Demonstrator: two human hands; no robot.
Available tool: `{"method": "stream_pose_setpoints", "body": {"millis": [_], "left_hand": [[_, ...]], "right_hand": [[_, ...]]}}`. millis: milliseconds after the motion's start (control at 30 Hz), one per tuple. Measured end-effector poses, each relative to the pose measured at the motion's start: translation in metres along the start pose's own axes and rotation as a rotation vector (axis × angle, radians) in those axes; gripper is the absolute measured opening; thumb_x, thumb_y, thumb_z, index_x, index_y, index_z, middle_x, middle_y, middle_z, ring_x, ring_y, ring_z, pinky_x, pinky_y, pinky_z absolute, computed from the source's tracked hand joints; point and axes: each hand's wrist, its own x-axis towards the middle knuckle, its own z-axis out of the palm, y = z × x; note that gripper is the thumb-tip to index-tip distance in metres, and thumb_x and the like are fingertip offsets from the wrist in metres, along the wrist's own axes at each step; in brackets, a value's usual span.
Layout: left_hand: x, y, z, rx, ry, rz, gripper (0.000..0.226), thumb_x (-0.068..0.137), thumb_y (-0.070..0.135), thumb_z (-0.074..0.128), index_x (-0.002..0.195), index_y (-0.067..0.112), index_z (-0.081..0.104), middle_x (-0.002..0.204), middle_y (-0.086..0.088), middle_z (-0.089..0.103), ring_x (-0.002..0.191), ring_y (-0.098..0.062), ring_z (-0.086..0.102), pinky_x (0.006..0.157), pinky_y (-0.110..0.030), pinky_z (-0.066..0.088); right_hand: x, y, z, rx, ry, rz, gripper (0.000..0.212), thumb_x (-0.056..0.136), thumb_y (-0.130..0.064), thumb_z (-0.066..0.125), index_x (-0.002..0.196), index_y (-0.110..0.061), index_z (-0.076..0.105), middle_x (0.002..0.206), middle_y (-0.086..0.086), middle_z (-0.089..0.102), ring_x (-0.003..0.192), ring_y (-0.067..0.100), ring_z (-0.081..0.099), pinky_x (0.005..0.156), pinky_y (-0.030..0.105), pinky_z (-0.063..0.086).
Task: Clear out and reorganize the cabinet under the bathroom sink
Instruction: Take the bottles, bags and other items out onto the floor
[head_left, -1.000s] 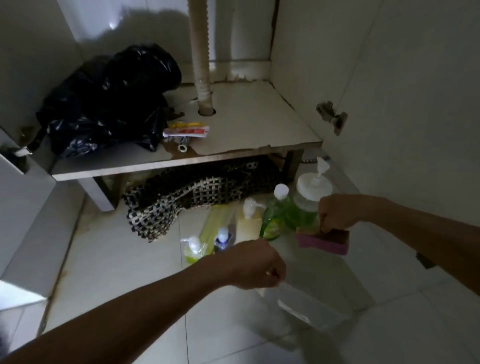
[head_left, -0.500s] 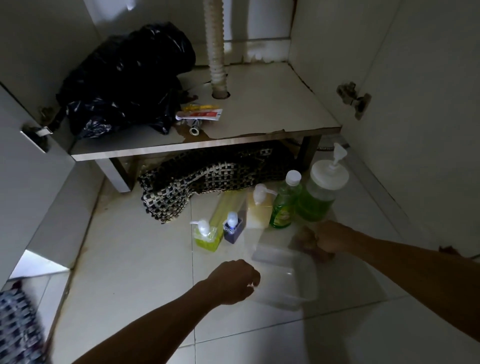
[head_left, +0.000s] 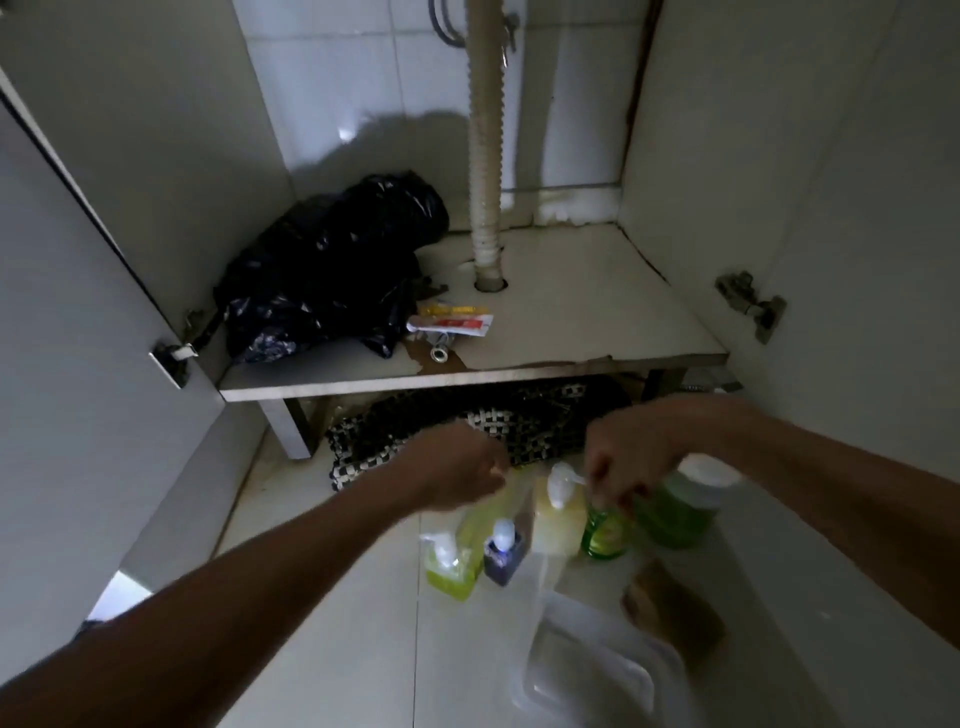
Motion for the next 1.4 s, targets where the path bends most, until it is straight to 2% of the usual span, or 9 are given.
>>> {"method": "stream_pose_setpoints", "body": {"millis": [133, 233, 333, 433, 667, 800, 933, 1233, 1400], "left_hand": [[0.020, -0.052, -0.066, -0.273, 0.338, -0.356, 0.018, 0.087, 0.023, 0.064, 0.095, 0.011, 0.075, 0.099, -0.008, 0.073, 0.095, -0.022, 0.067, 0.076, -0.024, 0.047], [0.028, -0.079, -0.069, -0.345, 0.294, -0.576, 0.022, 0.084, 0.026, 0.069, 0.092, 0.006, 0.075, 0.095, -0.015, 0.073, 0.094, -0.028, 0.068, 0.082, -0.034, 0.052], [0.041, -0.091, -0.058, -0.291, 0.236, -0.657, 0.022, 0.080, 0.027, 0.073, 0.090, 0.008, 0.075, 0.094, -0.012, 0.073, 0.094, -0.026, 0.067, 0.080, -0.032, 0.052], [0.060, -0.093, -0.050, -0.331, 0.292, -0.679, 0.024, 0.081, 0.029, 0.070, 0.093, 0.008, 0.075, 0.096, -0.011, 0.074, 0.096, -0.024, 0.067, 0.076, -0.028, 0.049], [0.101, -0.079, -0.039, -0.251, 0.352, -0.667, 0.036, 0.085, 0.037, 0.060, 0.103, 0.006, 0.067, 0.100, -0.012, 0.070, 0.095, -0.029, 0.066, 0.067, -0.025, 0.040], [0.111, -0.079, -0.030, -0.146, 0.330, -0.696, 0.031, 0.090, 0.036, 0.052, 0.109, 0.015, 0.064, 0.107, -0.009, 0.068, 0.095, -0.028, 0.065, 0.073, -0.030, 0.048], [0.117, -0.078, -0.024, -0.122, 0.322, -0.704, 0.028, 0.090, 0.027, 0.051, 0.108, 0.009, 0.063, 0.110, -0.011, 0.064, 0.100, -0.029, 0.062, 0.078, -0.030, 0.048], [0.124, -0.081, -0.017, -0.110, 0.354, -0.737, 0.026, 0.093, 0.029, 0.049, 0.106, 0.008, 0.058, 0.108, -0.010, 0.064, 0.098, -0.027, 0.062, 0.073, -0.028, 0.044], [0.137, -0.086, -0.022, -0.124, 0.321, -0.776, 0.029, 0.091, 0.029, 0.053, 0.113, 0.011, 0.057, 0.114, -0.010, 0.063, 0.103, -0.027, 0.063, 0.084, -0.034, 0.051]], "right_hand": [[0.011, -0.004, -0.070, 0.080, 0.578, -0.050, 0.010, 0.087, -0.026, 0.063, 0.082, -0.022, 0.070, 0.075, -0.009, 0.072, 0.062, 0.002, 0.063, 0.060, 0.015, 0.046], [0.045, 0.004, -0.098, 0.244, 0.772, 0.015, 0.009, 0.086, -0.024, 0.065, 0.083, -0.017, 0.070, 0.086, -0.002, 0.072, 0.069, 0.006, 0.061, 0.059, 0.017, 0.044], [0.091, 0.013, -0.104, 0.275, 0.931, 0.139, 0.023, 0.084, -0.032, 0.066, 0.101, -0.017, 0.067, 0.109, 0.005, 0.065, 0.096, 0.018, 0.060, 0.078, 0.026, 0.047], [0.132, 0.011, -0.092, 0.262, 0.971, 0.114, 0.043, 0.088, -0.033, 0.061, 0.127, -0.016, 0.052, 0.127, 0.009, 0.055, 0.115, 0.025, 0.053, 0.092, 0.030, 0.043], [0.192, -0.002, -0.090, 0.149, 0.944, 0.041, 0.067, 0.090, -0.041, 0.054, 0.146, -0.017, 0.026, 0.148, 0.009, 0.031, 0.126, 0.032, 0.042, 0.100, 0.041, 0.038], [0.207, -0.002, -0.090, 0.214, 0.939, 0.029, 0.062, 0.088, -0.041, 0.056, 0.140, -0.016, 0.034, 0.139, 0.009, 0.039, 0.121, 0.031, 0.045, 0.097, 0.040, 0.040], [0.211, -0.003, -0.091, 0.178, 0.957, 0.053, 0.052, 0.091, -0.036, 0.055, 0.135, -0.013, 0.041, 0.129, 0.012, 0.043, 0.116, 0.030, 0.046, 0.096, 0.039, 0.040], [0.211, 0.003, -0.085, 0.141, 0.984, 0.151, 0.037, 0.095, -0.022, 0.051, 0.128, -0.009, 0.042, 0.127, 0.013, 0.046, 0.114, 0.028, 0.050, 0.096, 0.034, 0.039], [0.202, 0.007, -0.087, 0.230, 0.964, 0.154, 0.032, 0.094, -0.021, 0.053, 0.122, -0.007, 0.048, 0.124, 0.014, 0.050, 0.113, 0.028, 0.053, 0.093, 0.034, 0.042]]}}
